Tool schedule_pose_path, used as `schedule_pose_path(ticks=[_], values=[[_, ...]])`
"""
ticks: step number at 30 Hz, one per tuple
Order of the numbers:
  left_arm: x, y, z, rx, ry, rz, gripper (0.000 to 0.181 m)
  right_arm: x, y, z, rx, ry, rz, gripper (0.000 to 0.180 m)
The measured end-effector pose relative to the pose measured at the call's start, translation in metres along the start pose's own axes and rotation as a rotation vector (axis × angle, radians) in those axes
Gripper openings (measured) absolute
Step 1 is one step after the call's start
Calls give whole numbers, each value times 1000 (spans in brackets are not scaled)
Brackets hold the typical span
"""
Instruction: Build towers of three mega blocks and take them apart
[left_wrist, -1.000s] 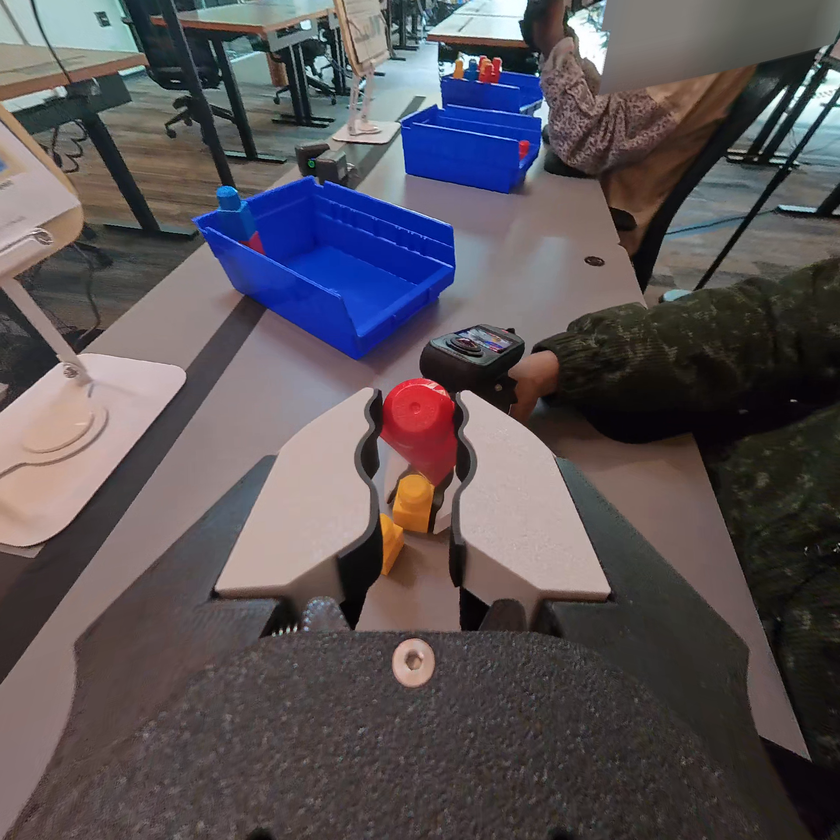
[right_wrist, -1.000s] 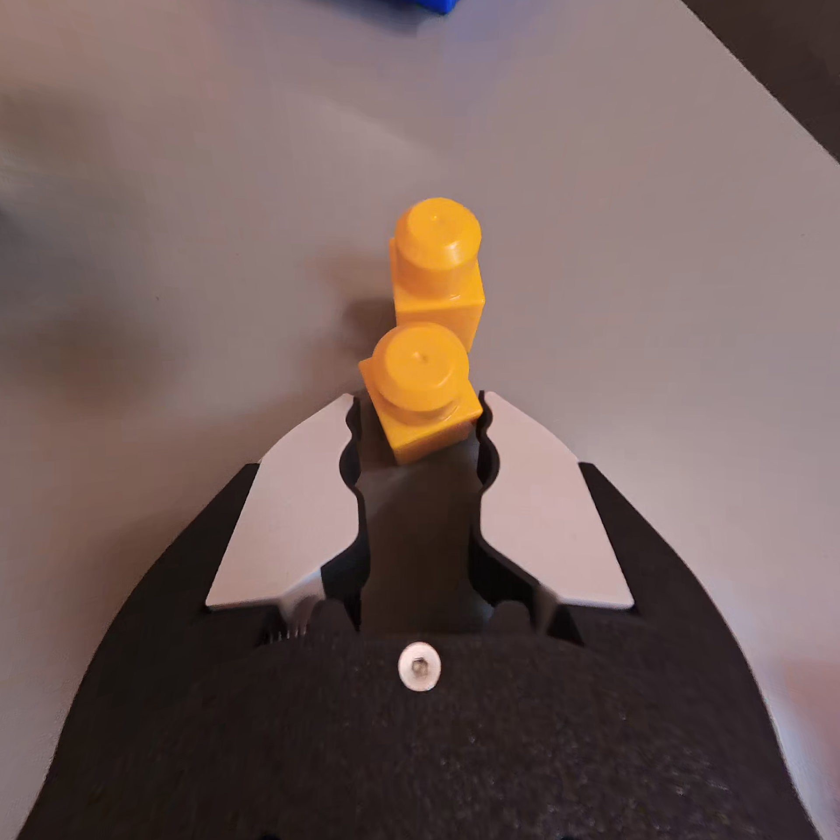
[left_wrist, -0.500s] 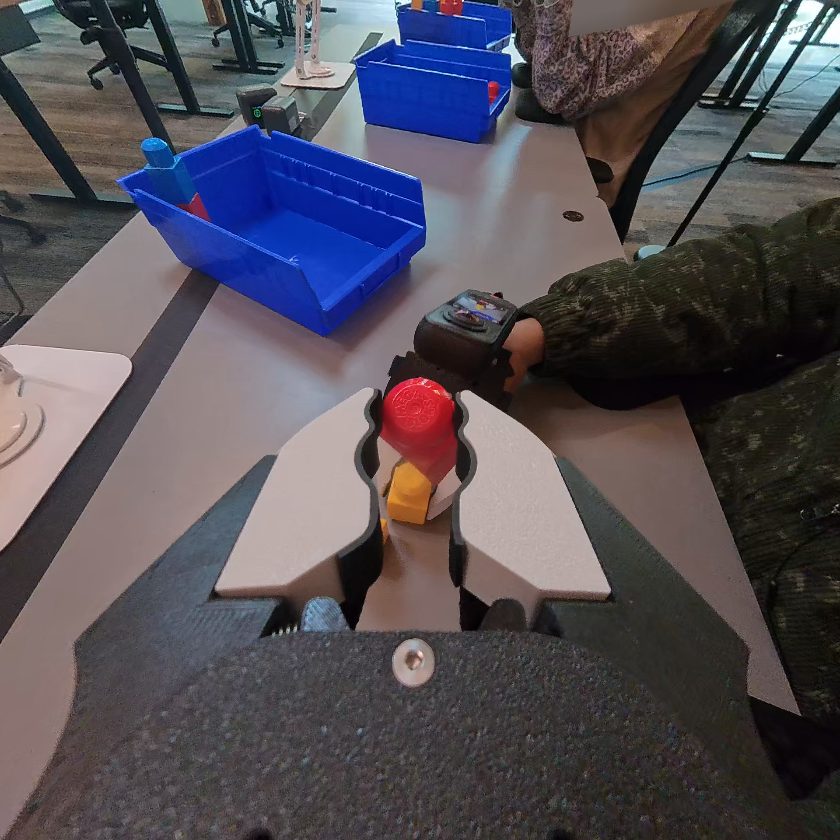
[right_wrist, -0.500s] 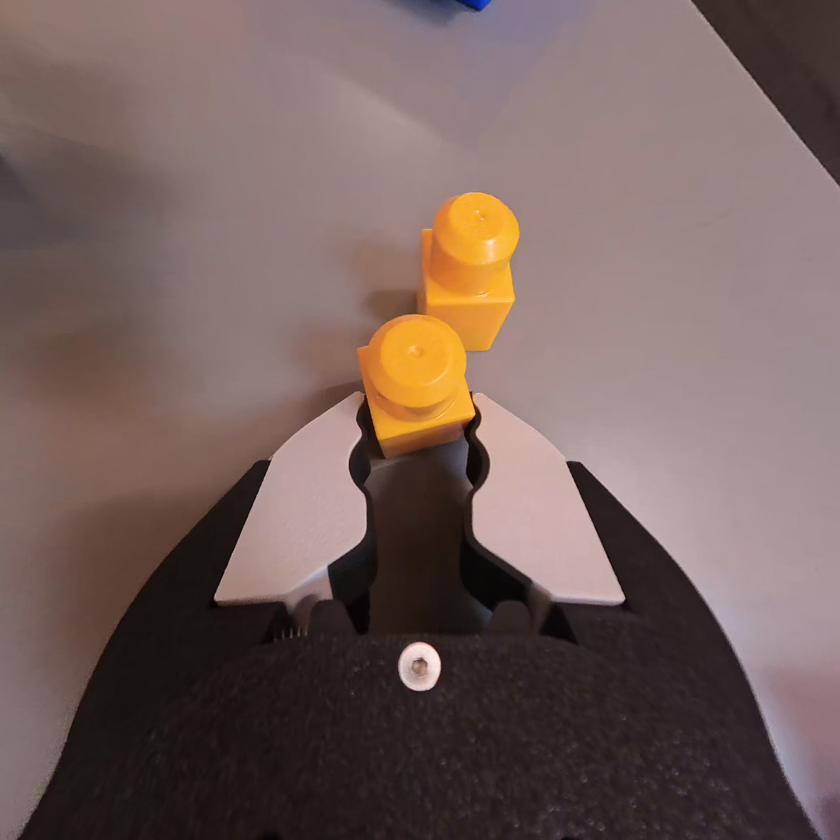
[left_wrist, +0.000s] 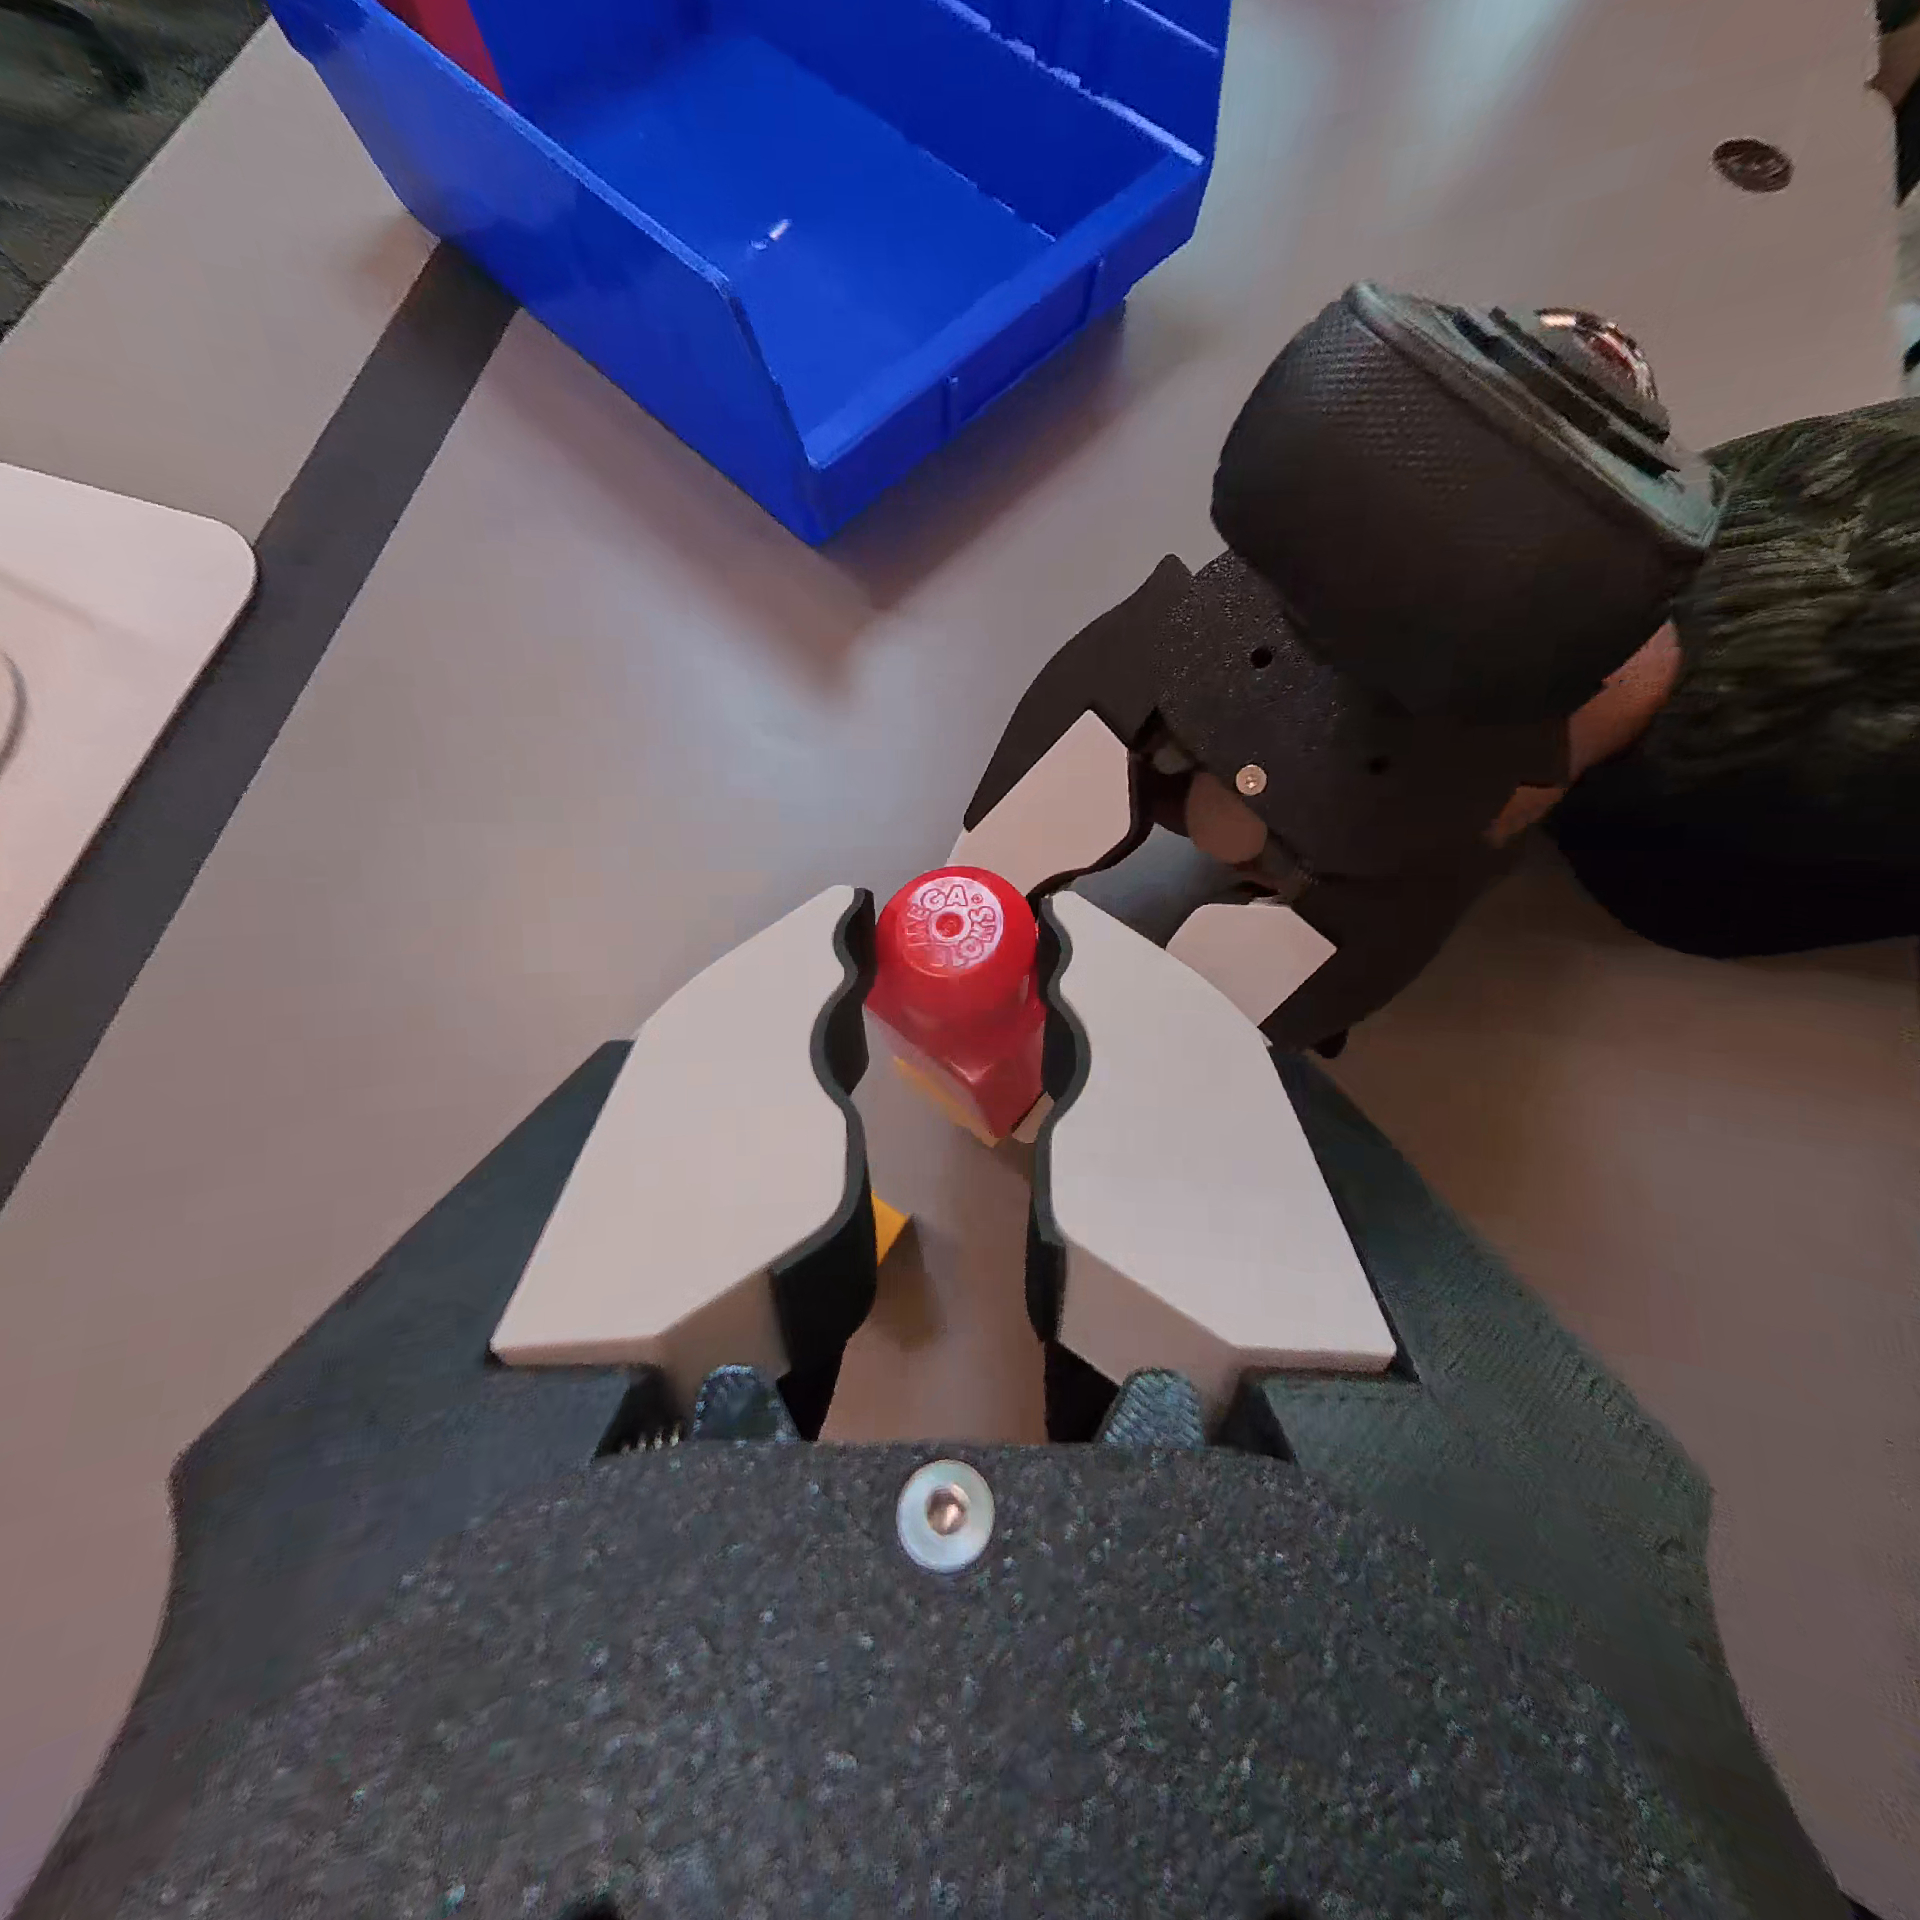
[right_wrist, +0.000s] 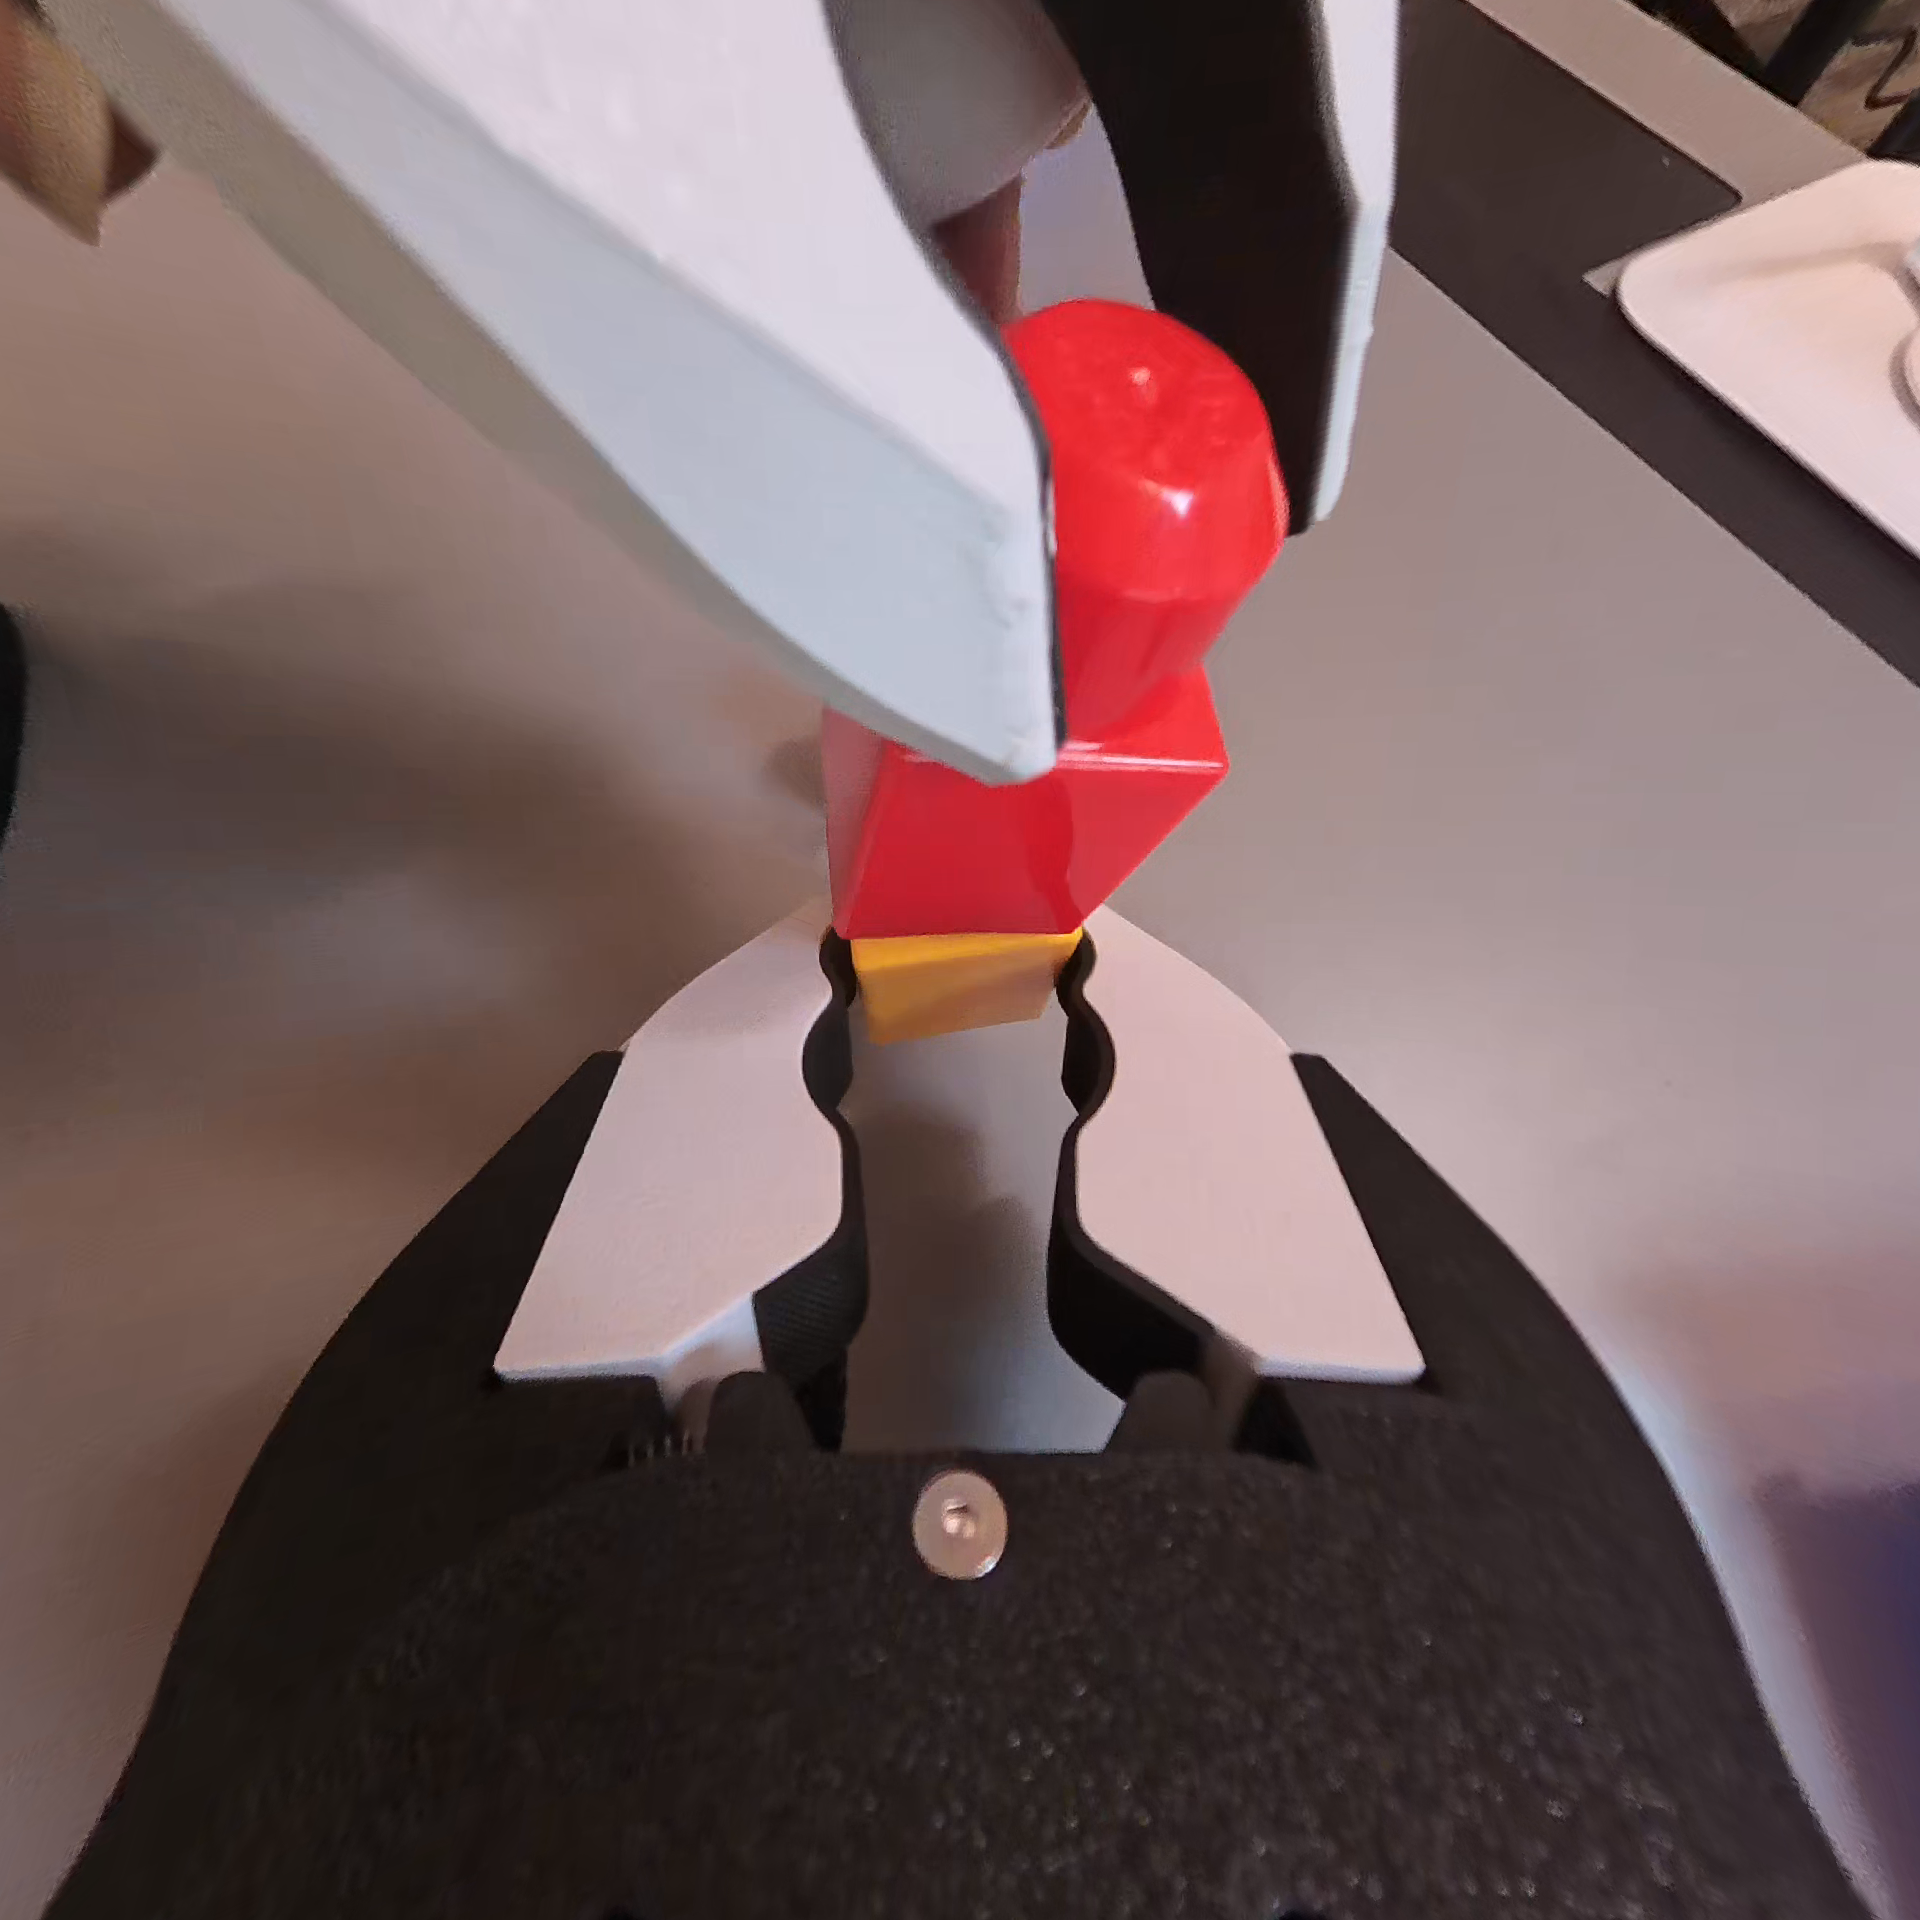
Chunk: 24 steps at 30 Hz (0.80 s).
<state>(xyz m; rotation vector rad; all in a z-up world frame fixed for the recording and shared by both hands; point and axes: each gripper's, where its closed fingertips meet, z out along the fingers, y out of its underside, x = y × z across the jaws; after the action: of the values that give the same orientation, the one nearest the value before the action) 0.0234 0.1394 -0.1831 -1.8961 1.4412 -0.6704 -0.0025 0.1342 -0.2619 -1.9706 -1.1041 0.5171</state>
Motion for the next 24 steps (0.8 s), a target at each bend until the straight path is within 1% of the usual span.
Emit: schedule_pose_path(ticks=[3, 6, 12, 19, 24], values=[[1, -5, 8, 9, -47, 34, 30, 4, 2, -1, -7, 13, 44, 38], [4, -16, 8, 61, -63, 52, 30, 4, -4, -5, 38, -3, 95, 37], [7, -38, -8, 234, 2, 34, 30, -8, -34, -19, 200, -99, 186, 37], [6, -43, -14, 296, 30, 16, 31, -15, -46, -27, 291, -195, 264, 36], [6, -51, -24, 380, 62, -8, 31, -17, -57, -37, 378, -257, 308, 36]])
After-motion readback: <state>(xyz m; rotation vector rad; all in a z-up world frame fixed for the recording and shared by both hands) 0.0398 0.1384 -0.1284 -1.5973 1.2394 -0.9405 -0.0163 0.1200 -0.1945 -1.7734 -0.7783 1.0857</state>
